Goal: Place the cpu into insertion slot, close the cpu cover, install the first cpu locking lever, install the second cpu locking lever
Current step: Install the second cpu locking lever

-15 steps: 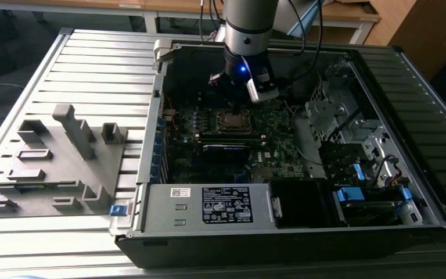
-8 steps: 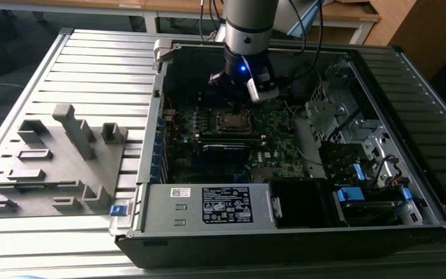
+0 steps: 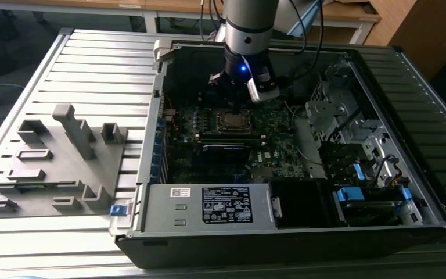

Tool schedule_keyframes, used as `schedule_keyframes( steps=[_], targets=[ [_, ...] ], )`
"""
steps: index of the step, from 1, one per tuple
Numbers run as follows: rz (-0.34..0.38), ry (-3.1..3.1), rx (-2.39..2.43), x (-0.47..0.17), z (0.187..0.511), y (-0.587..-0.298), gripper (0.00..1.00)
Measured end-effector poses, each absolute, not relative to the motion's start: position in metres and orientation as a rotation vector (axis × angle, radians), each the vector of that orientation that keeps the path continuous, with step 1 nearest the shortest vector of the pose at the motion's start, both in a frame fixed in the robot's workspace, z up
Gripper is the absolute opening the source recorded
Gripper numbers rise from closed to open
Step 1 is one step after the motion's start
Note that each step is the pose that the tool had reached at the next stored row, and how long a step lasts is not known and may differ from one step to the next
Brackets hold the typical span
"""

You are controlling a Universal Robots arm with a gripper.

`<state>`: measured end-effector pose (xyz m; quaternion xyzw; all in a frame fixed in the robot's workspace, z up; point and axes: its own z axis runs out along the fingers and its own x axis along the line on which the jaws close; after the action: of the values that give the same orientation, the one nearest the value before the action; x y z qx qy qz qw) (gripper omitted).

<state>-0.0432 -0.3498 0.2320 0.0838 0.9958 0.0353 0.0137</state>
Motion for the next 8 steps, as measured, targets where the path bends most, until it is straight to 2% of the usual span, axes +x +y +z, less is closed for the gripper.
schedule_keyframes(
  steps=[8],
  targets=[
    [0.110,3.101,0.261,-0.0432,0.2320,-0.3604,0.11]
  ],
)
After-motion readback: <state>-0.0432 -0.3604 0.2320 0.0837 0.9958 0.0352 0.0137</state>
